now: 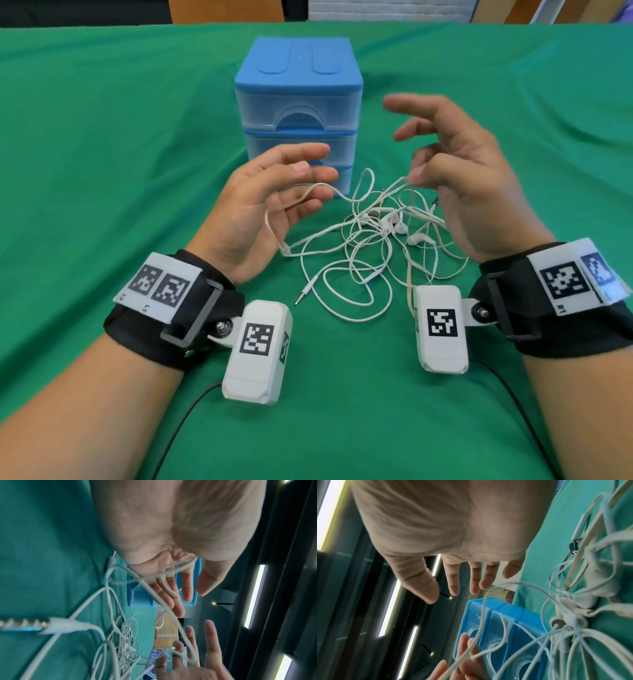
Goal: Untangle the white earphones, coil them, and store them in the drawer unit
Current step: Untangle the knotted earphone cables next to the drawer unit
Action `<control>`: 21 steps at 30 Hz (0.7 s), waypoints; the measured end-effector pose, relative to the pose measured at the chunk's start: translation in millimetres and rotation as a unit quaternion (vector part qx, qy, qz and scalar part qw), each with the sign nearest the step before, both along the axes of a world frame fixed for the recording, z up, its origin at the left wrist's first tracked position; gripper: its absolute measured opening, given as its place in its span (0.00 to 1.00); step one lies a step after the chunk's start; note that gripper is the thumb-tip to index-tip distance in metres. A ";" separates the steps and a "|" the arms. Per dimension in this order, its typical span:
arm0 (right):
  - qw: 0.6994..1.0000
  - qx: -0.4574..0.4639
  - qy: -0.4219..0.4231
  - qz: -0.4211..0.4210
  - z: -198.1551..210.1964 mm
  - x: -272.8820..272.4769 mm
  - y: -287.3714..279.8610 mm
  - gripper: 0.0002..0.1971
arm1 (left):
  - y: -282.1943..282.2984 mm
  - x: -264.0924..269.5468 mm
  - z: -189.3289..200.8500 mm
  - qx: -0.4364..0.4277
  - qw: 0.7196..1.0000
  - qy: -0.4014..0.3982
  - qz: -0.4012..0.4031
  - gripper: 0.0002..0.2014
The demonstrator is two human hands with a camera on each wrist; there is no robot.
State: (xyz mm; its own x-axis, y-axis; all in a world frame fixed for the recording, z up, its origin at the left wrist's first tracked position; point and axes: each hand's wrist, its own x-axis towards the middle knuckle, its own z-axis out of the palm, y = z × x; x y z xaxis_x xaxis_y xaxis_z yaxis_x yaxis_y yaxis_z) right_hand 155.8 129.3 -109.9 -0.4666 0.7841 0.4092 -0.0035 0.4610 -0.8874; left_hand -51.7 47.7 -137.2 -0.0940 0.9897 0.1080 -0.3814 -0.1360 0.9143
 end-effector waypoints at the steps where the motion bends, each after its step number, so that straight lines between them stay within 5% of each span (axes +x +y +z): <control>1: 1.000 0.019 -0.012 0.018 0.5 -0.4 -0.5 0.32 | -0.6 0.6 0.8 0.006 1.000 0.003 -0.008 0.15; 6: 0.986 0.037 -0.140 0.079 -5.7 -6.7 -11.2 0.27 | -2.7 5.7 -0.1 0.037 0.998 0.037 -0.021 0.16; 13: 0.979 0.024 -0.188 0.071 -11.2 -9.4 -10.1 0.08 | -3.0 6.3 0.2 0.055 0.997 0.051 -0.021 0.17; 21: 0.975 0.049 0.015 -0.216 -13.5 4.8 17.3 0.13 | -2.1 6.0 -2.5 -0.007 0.990 0.143 -0.007 0.13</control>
